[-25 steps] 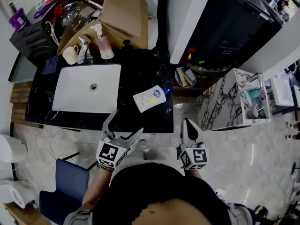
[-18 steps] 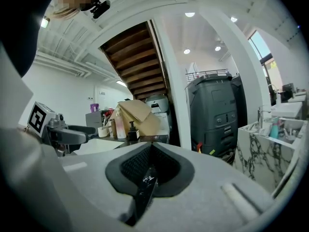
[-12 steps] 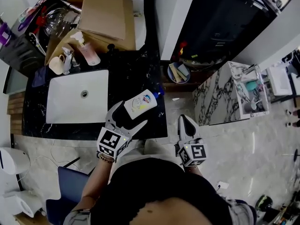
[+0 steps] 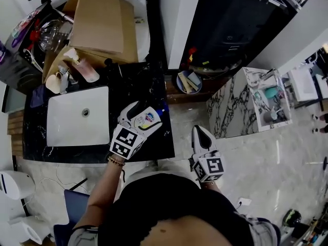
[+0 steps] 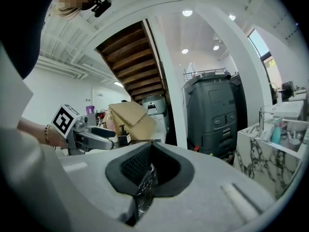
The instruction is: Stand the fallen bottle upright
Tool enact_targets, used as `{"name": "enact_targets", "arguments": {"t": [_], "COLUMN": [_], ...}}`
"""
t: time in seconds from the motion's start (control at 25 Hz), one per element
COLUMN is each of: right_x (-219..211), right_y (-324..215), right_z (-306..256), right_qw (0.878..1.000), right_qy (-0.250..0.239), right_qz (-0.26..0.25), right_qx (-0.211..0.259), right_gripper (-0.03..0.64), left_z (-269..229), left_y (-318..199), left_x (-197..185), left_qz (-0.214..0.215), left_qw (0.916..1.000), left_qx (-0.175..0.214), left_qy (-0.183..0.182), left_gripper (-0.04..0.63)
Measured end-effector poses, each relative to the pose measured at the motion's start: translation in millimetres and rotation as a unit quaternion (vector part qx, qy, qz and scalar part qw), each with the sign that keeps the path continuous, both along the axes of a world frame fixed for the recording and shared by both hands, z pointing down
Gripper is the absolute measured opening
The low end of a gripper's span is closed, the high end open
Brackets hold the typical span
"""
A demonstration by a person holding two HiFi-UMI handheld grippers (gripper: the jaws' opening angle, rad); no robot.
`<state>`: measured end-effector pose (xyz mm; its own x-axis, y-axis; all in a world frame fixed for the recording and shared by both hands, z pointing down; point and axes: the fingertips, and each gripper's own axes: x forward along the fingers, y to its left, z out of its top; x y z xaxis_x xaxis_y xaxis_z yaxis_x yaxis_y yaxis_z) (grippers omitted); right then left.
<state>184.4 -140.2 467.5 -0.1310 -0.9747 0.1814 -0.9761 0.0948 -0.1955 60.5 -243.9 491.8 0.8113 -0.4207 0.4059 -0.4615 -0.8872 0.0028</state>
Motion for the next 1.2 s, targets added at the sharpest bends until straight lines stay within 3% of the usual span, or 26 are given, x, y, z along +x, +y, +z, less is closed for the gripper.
{"name": "enact_targets", "arguments": {"t": [0.2,0.44,0.56,0.72,0.8,0.88,1.04,1.2], "right_x": [11.6,30.0,34.6,42.7,45.2,45.5,51.4,53.6], "right_y": [5.0,14.9,17.2,23.6,26.7,29.0,34.9,34.6], "right_z": [4.8,16.7,15.4,18.7,20.3,18.4,21.6,22.0], "right_qw": [1.0,0.999,0.998,0.997,0.996,0.996,0.995,0.994], "right_qy": [-0.011,-0.017,-0.019,-0.02,-0.022,-0.026,-0.024,-0.026], "right_qz": [0.015,0.045,0.055,0.073,0.078,0.083,0.093,0.096], "right_qx": [-0.008,-0.021,-0.021,-0.023,-0.025,-0.027,-0.032,-0.033], "right_gripper": [0.003,0.003,0.003,0.003,0.003,0.003,0.003,0.003], "left_z": [17.9,44.0,57.9,83.4,94.0,99.6,114.8,116.5], "left_y": [-10.6,-19.0,-21.8,-25.1,-31.3,-33.6,-30.9,-31.4], "left_x": [21.8,44.9,55.0,59.4,60.9,63.0,63.5,64.5], "left_qz": [0.028,0.067,0.079,0.1,0.104,0.11,0.133,0.142], "left_qw": [0.9984,0.989,0.9805,0.9609,0.9542,0.949,0.9334,0.9261], "left_qx": [-0.038,-0.064,-0.094,-0.116,-0.108,-0.114,-0.137,-0.152], "left_qy": [-0.03,-0.115,-0.153,-0.231,-0.259,-0.272,-0.304,-0.315], "left_gripper": [0.448,0.446,0.446,0.444,0.383,0.281,0.271,0.26]}}
